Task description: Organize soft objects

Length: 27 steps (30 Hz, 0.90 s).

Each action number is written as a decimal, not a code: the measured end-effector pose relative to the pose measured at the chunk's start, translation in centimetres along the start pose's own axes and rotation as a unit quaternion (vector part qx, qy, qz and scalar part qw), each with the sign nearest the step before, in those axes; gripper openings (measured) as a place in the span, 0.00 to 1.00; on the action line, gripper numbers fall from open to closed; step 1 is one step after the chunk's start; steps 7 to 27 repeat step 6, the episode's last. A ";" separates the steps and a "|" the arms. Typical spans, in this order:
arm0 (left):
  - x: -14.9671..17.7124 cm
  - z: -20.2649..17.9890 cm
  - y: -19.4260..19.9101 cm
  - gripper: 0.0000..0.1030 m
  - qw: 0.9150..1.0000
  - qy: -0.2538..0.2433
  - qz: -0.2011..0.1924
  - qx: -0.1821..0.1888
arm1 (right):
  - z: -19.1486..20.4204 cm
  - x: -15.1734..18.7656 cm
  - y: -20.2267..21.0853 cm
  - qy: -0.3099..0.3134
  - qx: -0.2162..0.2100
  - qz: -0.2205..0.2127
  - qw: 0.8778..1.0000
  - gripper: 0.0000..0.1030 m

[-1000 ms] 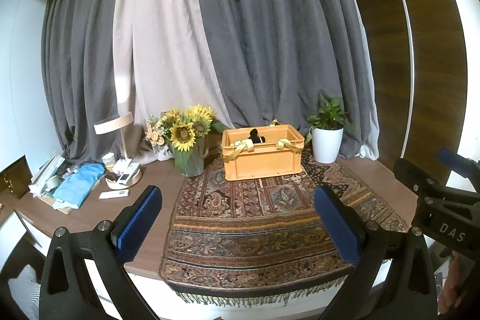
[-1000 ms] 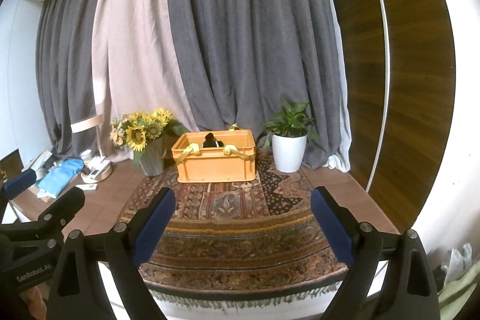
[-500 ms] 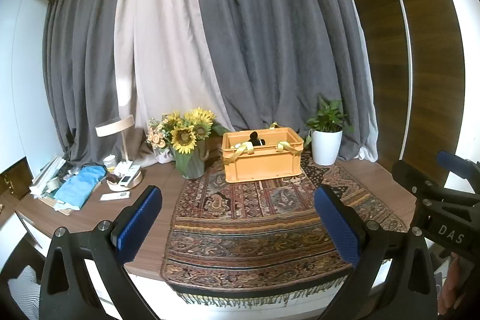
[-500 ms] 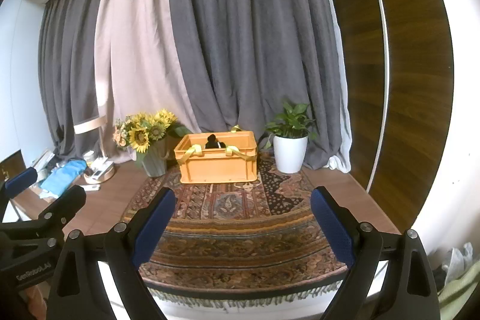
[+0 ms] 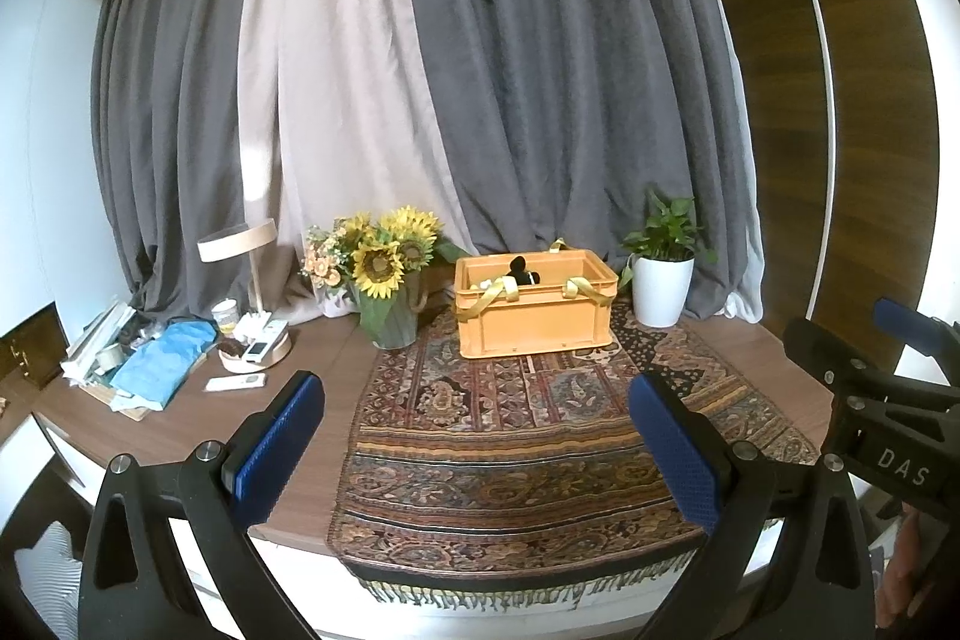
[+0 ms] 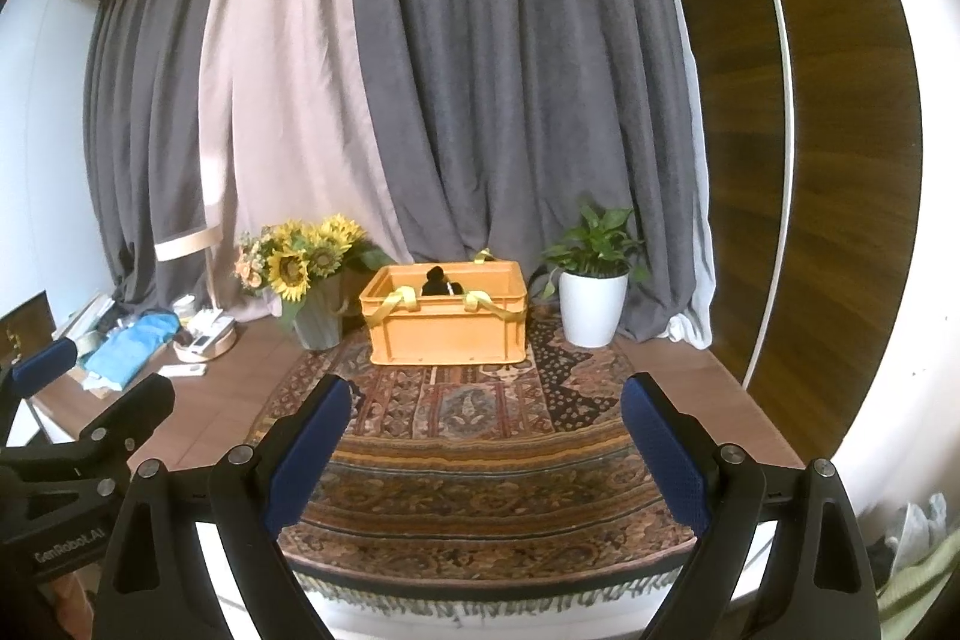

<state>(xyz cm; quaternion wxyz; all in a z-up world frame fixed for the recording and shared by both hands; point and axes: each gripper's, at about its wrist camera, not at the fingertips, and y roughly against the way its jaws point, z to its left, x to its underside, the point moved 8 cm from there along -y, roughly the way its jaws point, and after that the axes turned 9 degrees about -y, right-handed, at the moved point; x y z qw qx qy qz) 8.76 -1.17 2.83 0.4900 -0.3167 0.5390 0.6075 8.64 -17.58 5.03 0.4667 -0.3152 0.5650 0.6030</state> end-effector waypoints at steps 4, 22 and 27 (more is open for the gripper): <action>0.1 0.0 0.0 1.00 1.000 0.000 -0.001 -0.001 | 0.0 0.0 0.0 0.000 0.001 -0.001 1.000 0.90; 0.0 0.0 -0.1 1.00 1.000 0.000 -0.001 0.001 | 0.0 -0.1 -0.1 0.001 0.001 -0.001 1.000 0.90; 0.0 0.0 -0.1 1.00 1.000 0.000 -0.001 0.001 | 0.0 -0.1 -0.1 0.001 0.001 -0.001 1.000 0.90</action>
